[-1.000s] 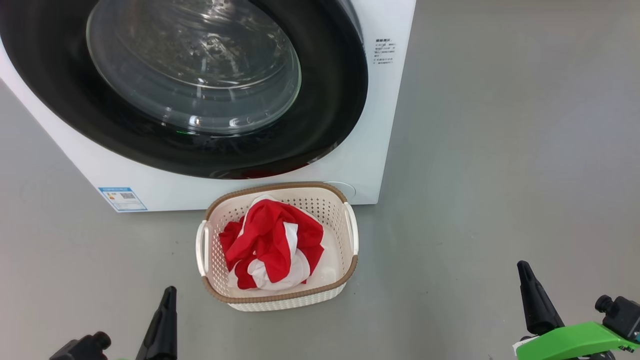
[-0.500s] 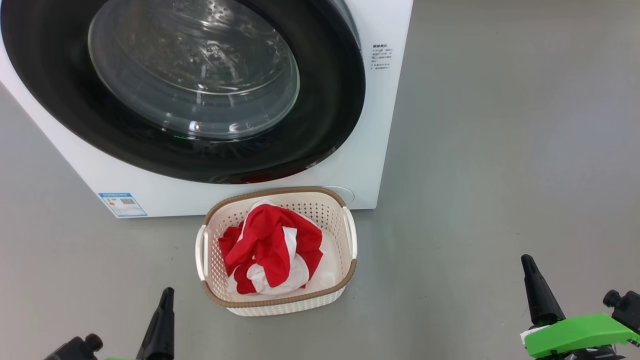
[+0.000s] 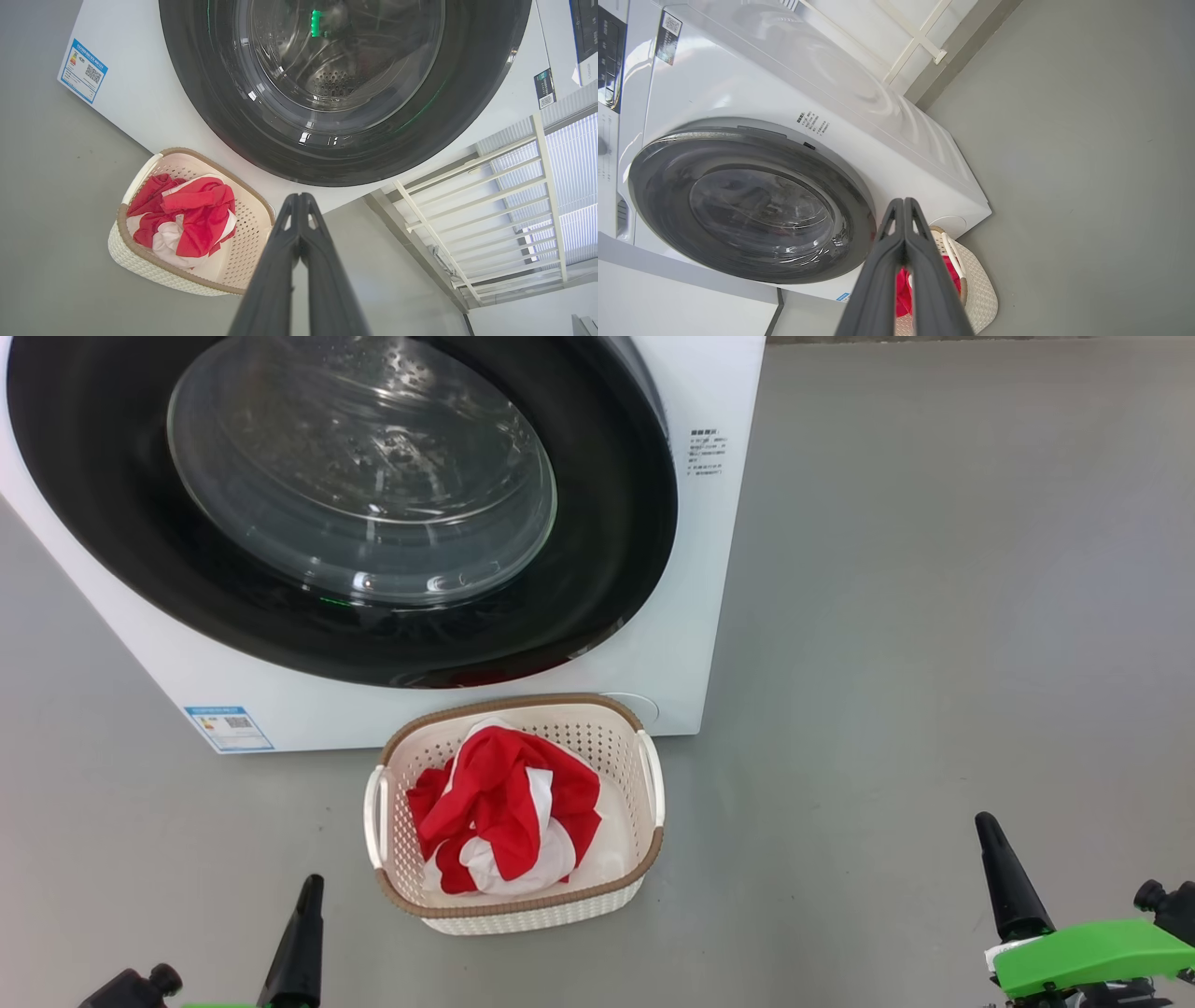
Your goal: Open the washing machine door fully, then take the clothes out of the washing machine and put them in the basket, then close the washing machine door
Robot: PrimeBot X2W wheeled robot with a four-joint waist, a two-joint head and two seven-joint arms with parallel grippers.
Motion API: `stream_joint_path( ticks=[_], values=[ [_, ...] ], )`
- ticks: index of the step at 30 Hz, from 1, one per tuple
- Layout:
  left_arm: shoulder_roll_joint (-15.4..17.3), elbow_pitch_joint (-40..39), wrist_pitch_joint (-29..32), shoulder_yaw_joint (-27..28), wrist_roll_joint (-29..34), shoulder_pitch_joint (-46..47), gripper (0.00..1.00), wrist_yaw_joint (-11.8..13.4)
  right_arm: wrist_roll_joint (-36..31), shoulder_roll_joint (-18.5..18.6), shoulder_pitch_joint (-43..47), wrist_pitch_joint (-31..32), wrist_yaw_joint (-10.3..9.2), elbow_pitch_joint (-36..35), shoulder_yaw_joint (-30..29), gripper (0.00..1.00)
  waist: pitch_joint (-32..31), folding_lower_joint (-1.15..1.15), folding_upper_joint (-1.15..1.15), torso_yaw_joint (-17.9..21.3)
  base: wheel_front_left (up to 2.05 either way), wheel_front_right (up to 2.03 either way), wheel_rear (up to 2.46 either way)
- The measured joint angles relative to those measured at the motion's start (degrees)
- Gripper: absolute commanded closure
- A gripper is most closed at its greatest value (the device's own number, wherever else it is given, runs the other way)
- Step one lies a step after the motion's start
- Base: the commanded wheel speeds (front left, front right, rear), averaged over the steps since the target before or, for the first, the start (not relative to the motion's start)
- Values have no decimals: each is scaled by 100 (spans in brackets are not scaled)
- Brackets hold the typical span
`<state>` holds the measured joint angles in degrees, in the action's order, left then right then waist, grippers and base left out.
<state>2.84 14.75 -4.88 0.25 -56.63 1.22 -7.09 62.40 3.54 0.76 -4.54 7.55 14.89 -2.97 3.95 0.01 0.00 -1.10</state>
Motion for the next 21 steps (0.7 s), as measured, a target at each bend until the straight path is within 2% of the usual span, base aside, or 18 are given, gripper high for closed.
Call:
stream_joint_path(
  ticks=[21],
  values=[
    [14, 21, 337, 77, -1358, 85, 100, 0, 1127, -3, -130, 357, -1, 16, -113, 100, -140, 0, 0, 40, 0, 0, 0]
  ],
)
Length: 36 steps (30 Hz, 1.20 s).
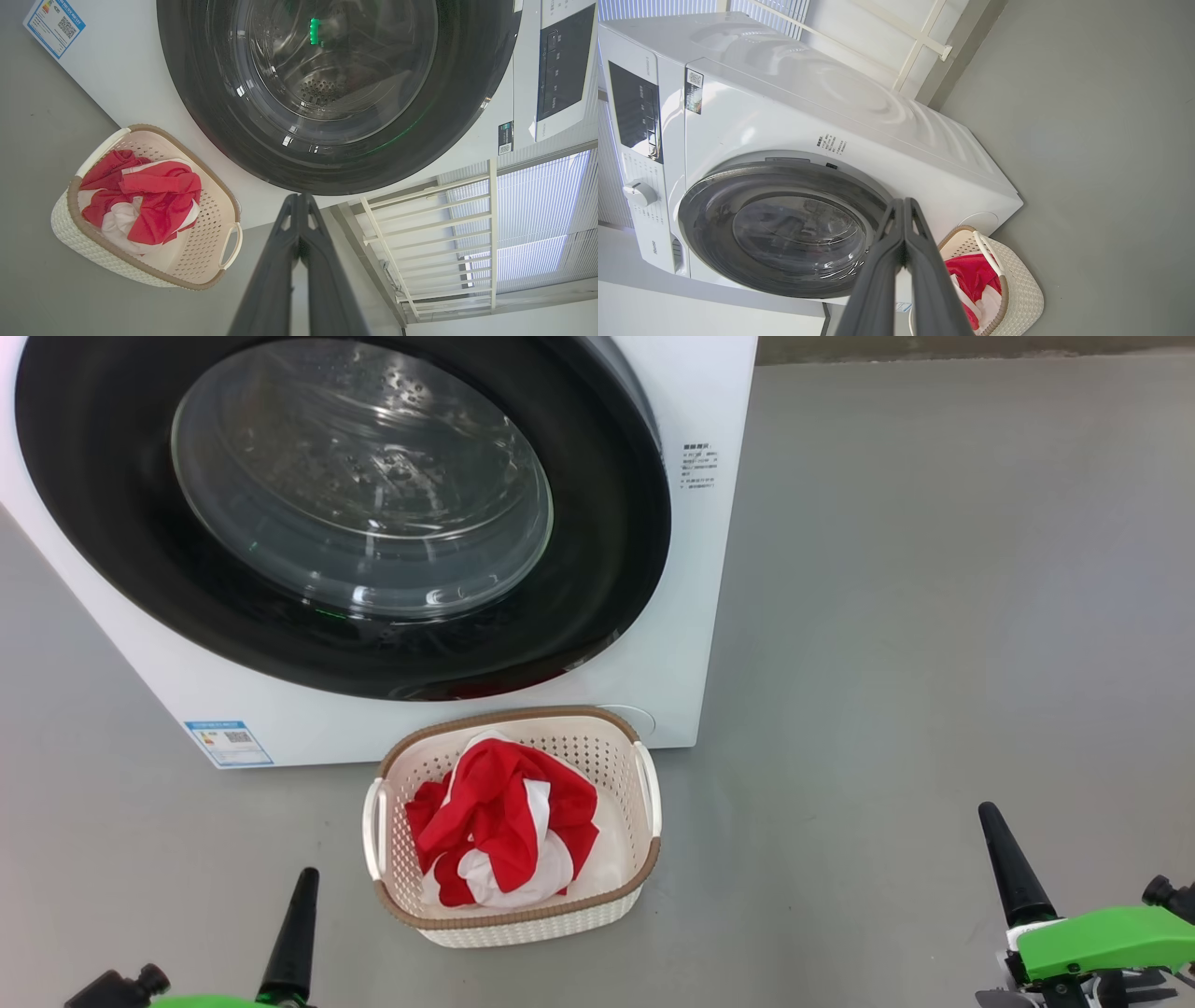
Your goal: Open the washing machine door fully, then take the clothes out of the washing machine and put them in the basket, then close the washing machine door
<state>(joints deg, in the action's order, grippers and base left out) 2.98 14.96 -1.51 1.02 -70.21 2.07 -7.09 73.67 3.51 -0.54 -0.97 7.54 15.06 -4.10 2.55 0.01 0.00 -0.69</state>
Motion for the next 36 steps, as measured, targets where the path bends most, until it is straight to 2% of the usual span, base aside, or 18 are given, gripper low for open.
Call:
stream_joint_path(
  ticks=[36],
  values=[
    [4, 13, 605, 155, -2167, 168, 100, 0, 1798, -22, -232, 590, -2, 30, -213, 100, -228, 0, 0, 66, 0, 0, 0]
  ],
)
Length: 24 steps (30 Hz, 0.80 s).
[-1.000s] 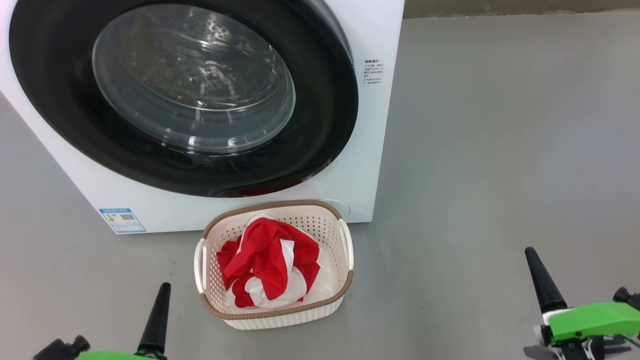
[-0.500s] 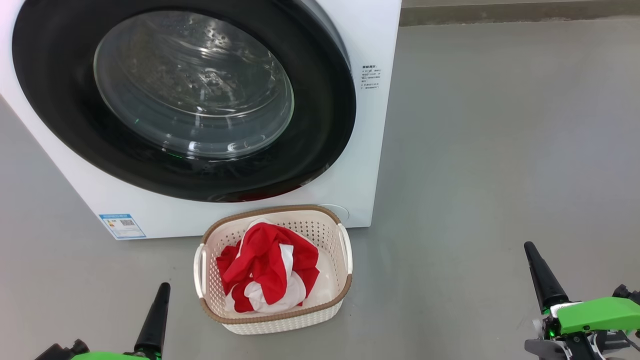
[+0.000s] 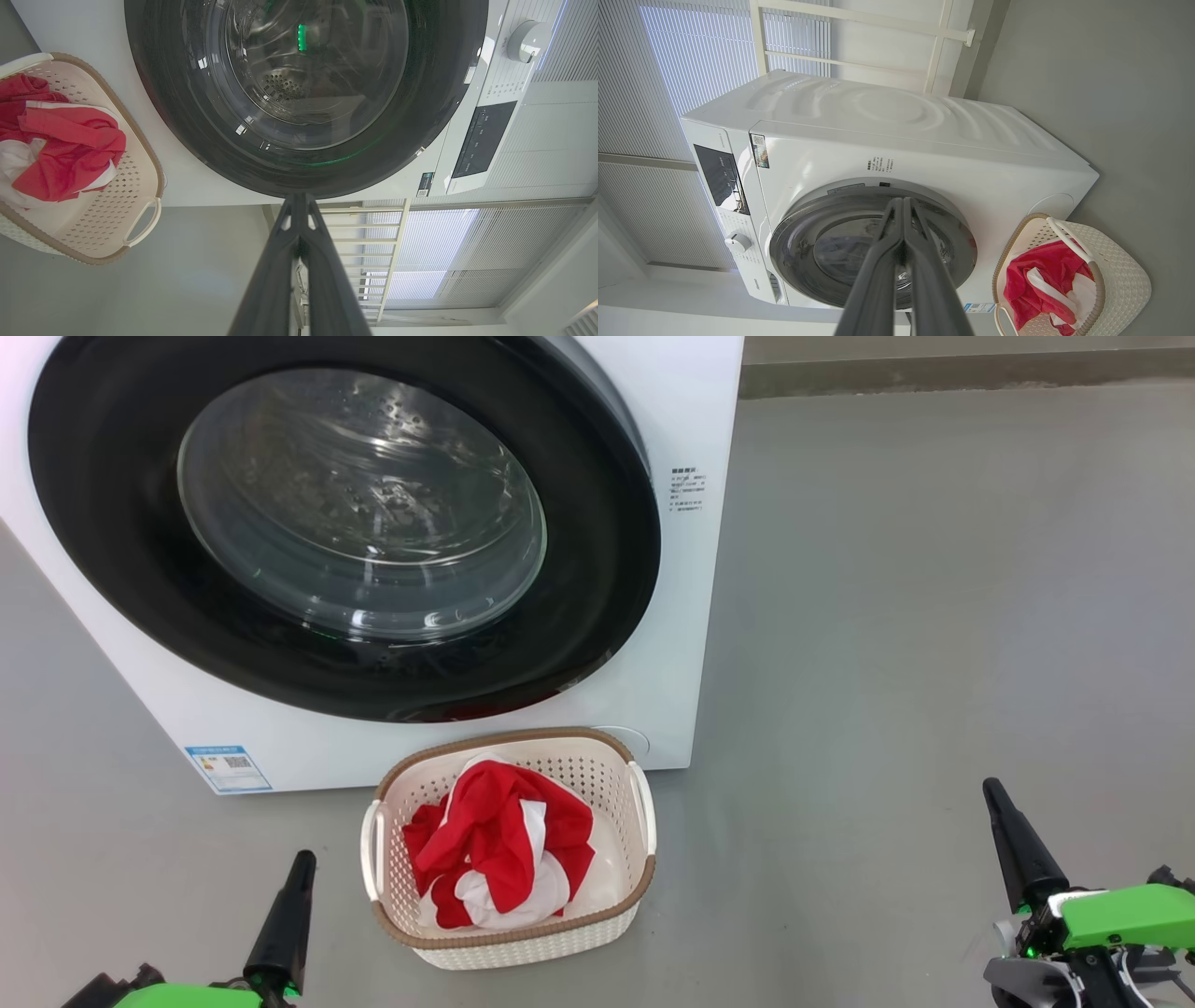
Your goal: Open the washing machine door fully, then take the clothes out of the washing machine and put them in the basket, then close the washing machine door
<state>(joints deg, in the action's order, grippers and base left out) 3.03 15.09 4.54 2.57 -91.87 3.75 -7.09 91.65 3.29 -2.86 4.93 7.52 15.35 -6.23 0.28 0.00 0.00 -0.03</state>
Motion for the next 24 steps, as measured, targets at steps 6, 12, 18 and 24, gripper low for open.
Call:
stream_joint_path(
  ticks=[6, 12, 18, 24],
  values=[
    [0, 3, 26, 21, -152, 1, 100, 0, 122, -2, -91, 40, 0, 1, -19, 100, -10, 0, 0, 3, 0, 0, 0],
    [0, 4, 42, 34, -152, 1, 100, 0, 122, -4, -91, 41, 0, 4, -26, 100, -10, 0, 0, 3, 0, 0, 0],
    [-1, 5, 43, 46, -152, 1, 100, 0, 122, -8, -91, 47, 0, 3, -32, 100, -10, 0, 0, 3, 0, 0, 0],
    [-2, 5, 45, 58, -151, 1, 100, 0, 122, -11, -91, 63, 0, 3, -38, 100, -10, 0, 0, 3, 0, 0, 0]
  ],
)
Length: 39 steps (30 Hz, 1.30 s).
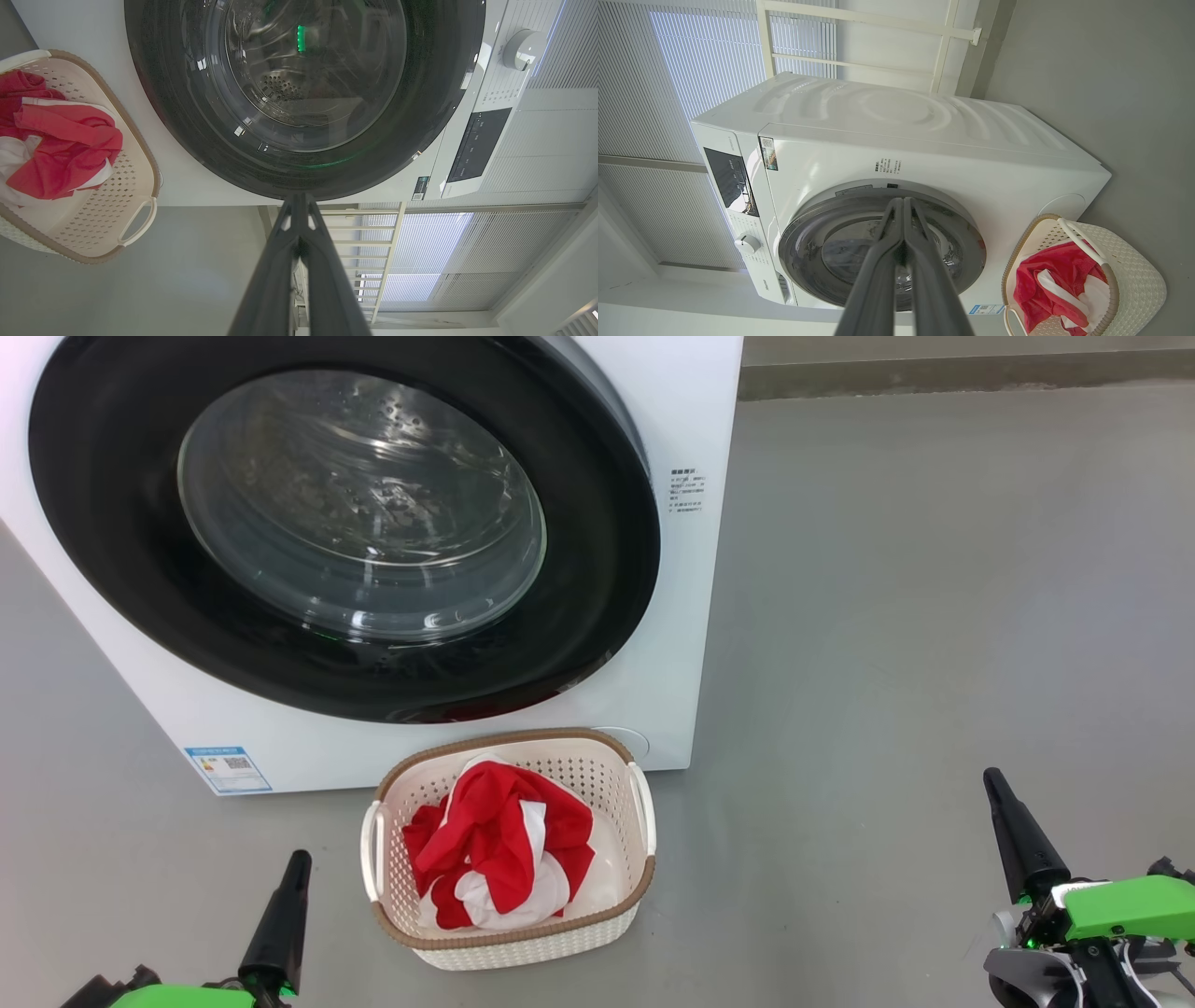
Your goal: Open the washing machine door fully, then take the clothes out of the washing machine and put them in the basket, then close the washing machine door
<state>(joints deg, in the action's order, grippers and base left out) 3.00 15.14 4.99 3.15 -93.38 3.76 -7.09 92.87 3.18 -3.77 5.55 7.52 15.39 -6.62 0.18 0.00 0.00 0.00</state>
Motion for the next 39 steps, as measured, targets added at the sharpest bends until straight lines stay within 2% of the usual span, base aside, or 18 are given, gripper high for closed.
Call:
stream_joint_path(
  ticks=[39],
  values=[
    [-21, 4, 48, 49, 9, 1, 100, 0, -2, -25, 0, 10, -1, 2, -26, 100, 0, 0, 0, 0, 0, 0, 0]
  ],
)
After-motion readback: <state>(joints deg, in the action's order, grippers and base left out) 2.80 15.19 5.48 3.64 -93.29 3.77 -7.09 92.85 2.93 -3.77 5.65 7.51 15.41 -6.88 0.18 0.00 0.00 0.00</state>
